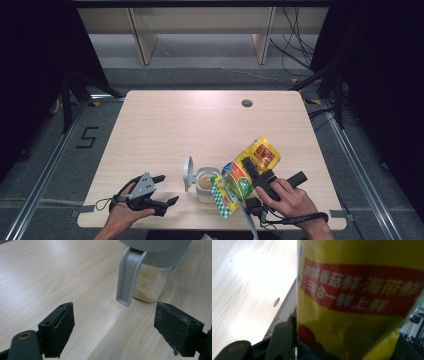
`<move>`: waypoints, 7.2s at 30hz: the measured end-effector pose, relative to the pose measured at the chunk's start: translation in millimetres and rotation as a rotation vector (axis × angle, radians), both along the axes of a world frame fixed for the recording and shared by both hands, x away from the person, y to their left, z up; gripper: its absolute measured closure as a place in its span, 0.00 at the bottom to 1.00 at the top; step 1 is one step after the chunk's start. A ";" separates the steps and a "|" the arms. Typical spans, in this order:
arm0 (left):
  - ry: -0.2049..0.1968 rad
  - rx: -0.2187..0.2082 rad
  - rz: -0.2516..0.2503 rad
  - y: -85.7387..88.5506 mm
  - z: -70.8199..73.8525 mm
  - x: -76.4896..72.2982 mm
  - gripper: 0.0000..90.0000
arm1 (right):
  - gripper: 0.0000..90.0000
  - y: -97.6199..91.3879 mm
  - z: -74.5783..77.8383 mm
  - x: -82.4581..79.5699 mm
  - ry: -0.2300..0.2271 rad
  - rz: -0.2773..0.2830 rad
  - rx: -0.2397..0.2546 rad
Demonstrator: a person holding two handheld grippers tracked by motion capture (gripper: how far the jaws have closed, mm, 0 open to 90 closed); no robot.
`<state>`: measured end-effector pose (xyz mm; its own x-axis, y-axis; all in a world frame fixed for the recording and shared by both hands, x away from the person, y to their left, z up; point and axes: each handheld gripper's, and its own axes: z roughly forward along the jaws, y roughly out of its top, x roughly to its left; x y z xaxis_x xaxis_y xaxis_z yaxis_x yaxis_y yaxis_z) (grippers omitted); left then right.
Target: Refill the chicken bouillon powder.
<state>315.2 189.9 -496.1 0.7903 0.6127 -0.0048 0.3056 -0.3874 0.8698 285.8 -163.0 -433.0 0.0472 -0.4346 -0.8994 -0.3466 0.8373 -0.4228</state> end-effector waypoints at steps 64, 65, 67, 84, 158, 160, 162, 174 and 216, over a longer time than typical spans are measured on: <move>-0.024 0.023 -0.016 2.5 1.8 1.2 0.18 | 0.63 -6.2 8.1 -8.4 -0.025 0.000 0.004; -0.025 0.026 -0.015 2.6 2.0 0.9 0.18 | 0.63 -6.3 8.1 -9.0 -0.022 0.001 0.008; -0.026 0.017 -0.014 2.5 1.7 1.1 0.18 | 0.63 -6.1 7.9 -10.0 -0.022 0.003 0.007; -0.020 0.005 -0.004 2.0 1.6 -0.2 0.18 | 0.63 -9.4 8.0 -12.7 -0.020 -0.003 0.006; -0.012 0.008 0.001 1.9 1.4 -0.5 0.18 | 0.63 -7.0 6.8 -10.4 -0.022 0.006 -0.002; -0.006 -0.002 0.004 1.5 1.1 -0.6 0.18 | 0.63 -6.9 7.1 -10.2 -0.023 0.009 -0.006; -0.010 0.001 0.004 1.7 1.3 -0.5 0.18 | 0.63 -6.7 6.9 -9.9 -0.024 0.007 -0.005; -0.016 0.012 0.000 2.2 1.7 -0.3 0.18 | 0.65 -8.2 6.6 -9.8 -0.018 0.007 0.006; -0.022 0.011 -0.009 2.5 2.0 0.1 0.18 | 0.68 -15.9 1.3 -3.1 0.044 0.021 0.122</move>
<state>315.2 192.4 -494.1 0.7954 0.6058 0.0190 0.2833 -0.3994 0.8719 282.7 -178.9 -431.7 0.0145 -0.3209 -0.9470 -0.3804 0.8741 -0.3021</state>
